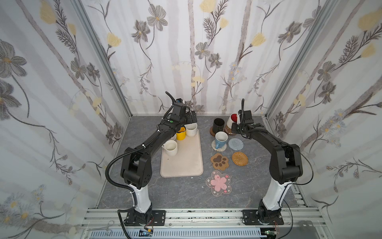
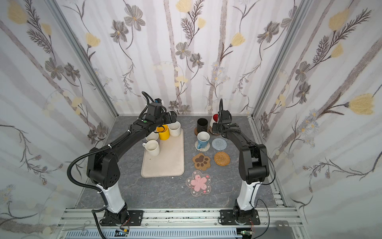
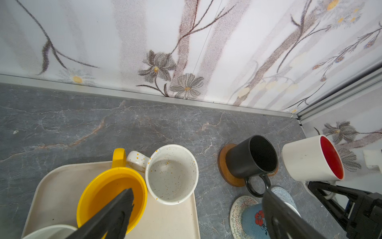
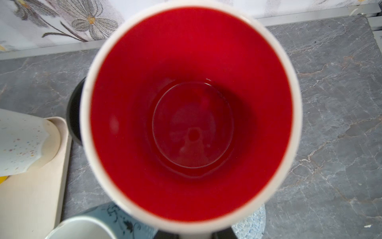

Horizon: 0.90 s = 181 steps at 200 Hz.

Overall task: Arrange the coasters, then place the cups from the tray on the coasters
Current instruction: 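Carry the red-lined mug beside the black mug while the left gripper shifts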

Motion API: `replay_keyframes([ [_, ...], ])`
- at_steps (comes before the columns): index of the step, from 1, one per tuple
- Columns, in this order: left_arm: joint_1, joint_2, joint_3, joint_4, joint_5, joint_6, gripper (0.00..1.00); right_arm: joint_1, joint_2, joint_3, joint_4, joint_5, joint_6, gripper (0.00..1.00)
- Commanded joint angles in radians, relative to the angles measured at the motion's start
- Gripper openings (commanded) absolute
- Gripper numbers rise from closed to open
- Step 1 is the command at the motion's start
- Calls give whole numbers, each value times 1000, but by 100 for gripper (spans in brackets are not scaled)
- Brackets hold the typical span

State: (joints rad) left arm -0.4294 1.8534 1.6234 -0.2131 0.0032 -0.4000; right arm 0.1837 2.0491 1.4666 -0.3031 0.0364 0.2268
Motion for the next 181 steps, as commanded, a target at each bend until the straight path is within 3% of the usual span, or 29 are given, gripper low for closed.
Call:
replay_keyframes([
  [1, 11, 15, 11, 18, 30, -19, 100, -10, 42, 52, 61, 31, -21, 0],
  [107, 26, 21, -20, 18, 8, -11, 100, -27, 241, 249, -34, 23, -37, 0],
  [181, 32, 11, -49, 18, 6, -19, 100, -28, 297, 314, -112, 23, -52, 0],
])
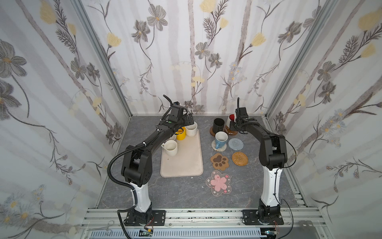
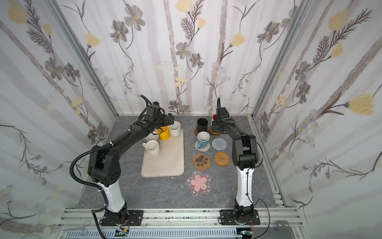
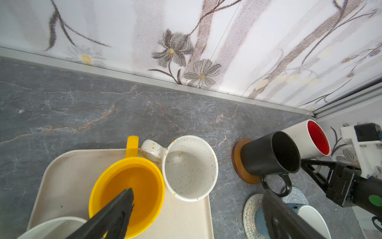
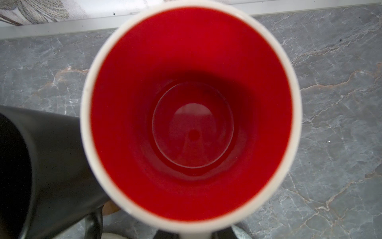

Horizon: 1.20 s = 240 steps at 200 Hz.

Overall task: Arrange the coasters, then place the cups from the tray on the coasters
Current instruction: 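Carry the red-lined mug beside the black mug while the left gripper shifts, then lower the red-lined mug onto the brown coaster and open the right gripper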

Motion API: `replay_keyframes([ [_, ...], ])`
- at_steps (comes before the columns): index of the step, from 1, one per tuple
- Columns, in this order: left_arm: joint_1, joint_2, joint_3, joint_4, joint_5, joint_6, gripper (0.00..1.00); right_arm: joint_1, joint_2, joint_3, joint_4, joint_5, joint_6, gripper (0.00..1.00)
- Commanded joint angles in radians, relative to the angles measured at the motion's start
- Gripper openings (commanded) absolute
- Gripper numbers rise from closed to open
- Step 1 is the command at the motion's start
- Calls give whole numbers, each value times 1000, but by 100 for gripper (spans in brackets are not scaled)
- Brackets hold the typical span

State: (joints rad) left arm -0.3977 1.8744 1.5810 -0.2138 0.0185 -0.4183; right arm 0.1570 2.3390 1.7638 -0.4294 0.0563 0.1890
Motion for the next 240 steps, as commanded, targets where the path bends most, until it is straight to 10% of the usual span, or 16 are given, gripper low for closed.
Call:
replay_keyframes([
  [1, 0, -9, -6, 19, -9, -1, 100, -1, 7, 17, 13, 2, -13, 0],
  [71, 0, -9, -33, 28, -7, -18, 100, -1, 49, 62, -47, -15, -23, 0],
  [186, 61, -85, -83, 37, -8, -4, 100, 14, 17, 4, -49, -1, -39, 54],
  [240, 172, -179, -171, 37, 24, -36, 69, 21, -71, -36, -33, -1, -49, 63],
])
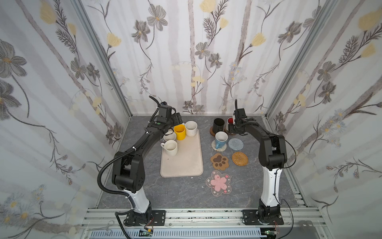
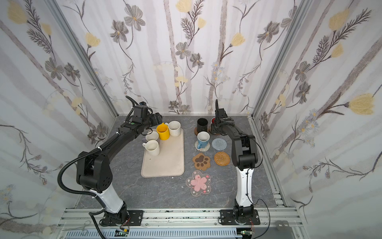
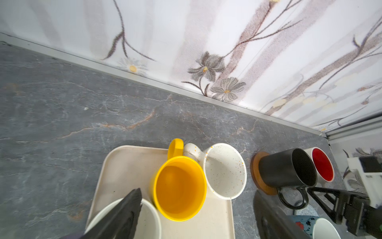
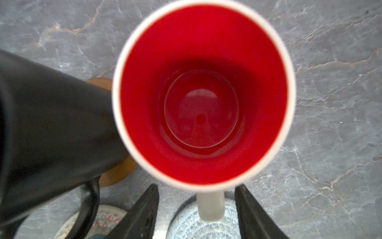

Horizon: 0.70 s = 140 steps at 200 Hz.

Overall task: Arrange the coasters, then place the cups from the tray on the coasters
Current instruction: 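Lower the red-lined mug onto the brown coaster and open the right gripper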

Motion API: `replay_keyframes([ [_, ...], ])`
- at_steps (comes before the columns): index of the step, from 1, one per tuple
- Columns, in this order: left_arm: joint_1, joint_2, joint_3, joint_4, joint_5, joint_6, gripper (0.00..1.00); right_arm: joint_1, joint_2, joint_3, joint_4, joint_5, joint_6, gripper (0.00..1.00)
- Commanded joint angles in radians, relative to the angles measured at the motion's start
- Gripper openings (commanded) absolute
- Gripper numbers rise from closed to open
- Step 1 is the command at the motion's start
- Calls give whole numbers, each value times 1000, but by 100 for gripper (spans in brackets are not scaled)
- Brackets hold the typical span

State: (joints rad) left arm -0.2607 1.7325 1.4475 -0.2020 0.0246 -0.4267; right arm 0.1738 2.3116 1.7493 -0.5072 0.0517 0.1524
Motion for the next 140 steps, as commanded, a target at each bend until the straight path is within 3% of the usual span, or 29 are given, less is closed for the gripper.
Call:
replay_keyframes([
  [1, 37, -39, -39, 26, 18, -28, 67, 4, -46, -23, 45, 4, -13, 63],
  [19, 60, -76, -86, 26, 13, -39, 50, 8, -101, -68, 72, 5, -7, 66],
  [44, 79, -125, -146, 26, -5, -43, 37, 12, -219, -191, 171, -2, -1, 71],
  [97, 126, -196, -299, 23, 29, -57, 19, 26, -538, -489, 436, -78, 37, 87],
  [105, 129, -202, -316, 20, 29, -60, 15, 31, -576, -523, 460, -75, 43, 99],
  [140, 147, -189, -362, 5, 31, -71, 5, 56, -756, -677, 558, -68, 71, 100],
])
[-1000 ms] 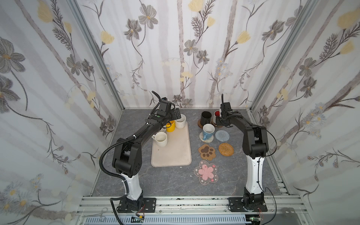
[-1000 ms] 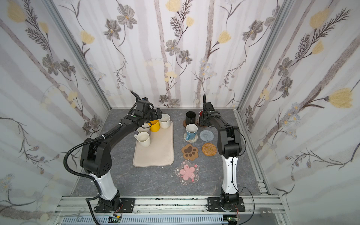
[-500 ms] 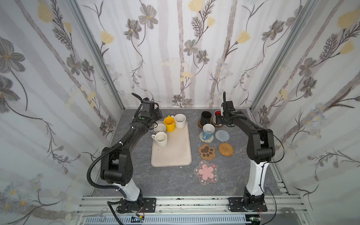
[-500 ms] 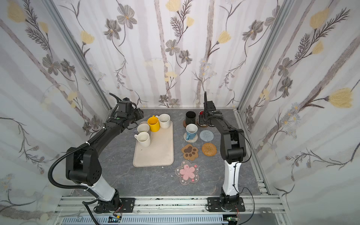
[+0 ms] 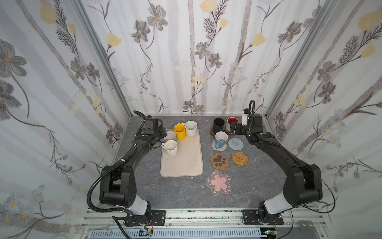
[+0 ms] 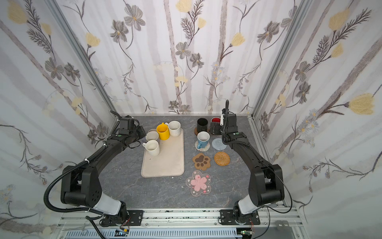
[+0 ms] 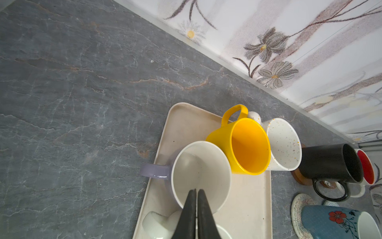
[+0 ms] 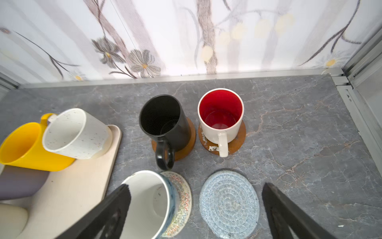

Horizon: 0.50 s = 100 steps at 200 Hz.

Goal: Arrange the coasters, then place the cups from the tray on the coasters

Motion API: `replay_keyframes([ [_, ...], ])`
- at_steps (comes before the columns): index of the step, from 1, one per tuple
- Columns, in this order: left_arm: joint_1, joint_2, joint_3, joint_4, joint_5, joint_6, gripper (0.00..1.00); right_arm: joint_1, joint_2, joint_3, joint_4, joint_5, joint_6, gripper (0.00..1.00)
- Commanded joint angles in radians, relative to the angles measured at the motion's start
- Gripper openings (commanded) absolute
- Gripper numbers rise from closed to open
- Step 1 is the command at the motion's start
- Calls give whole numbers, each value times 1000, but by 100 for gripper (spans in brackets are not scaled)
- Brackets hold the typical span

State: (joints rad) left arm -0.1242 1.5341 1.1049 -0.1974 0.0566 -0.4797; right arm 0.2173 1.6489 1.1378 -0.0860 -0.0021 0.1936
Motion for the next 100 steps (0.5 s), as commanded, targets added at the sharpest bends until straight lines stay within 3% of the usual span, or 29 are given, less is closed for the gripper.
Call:
replay_keyframes([
  [1, 11, 10, -20, 0, -1, -18, 5, 12, -96, -68, 139, -14, 30, 100],
  [39, 15, 58, -27, -2, 24, -22, 0, 49, -206, -131, 169, -5, 41, 100],
  [100, 15, 96, -48, -3, 46, -26, 0, 83, -225, -149, 160, 10, 40, 100],
])
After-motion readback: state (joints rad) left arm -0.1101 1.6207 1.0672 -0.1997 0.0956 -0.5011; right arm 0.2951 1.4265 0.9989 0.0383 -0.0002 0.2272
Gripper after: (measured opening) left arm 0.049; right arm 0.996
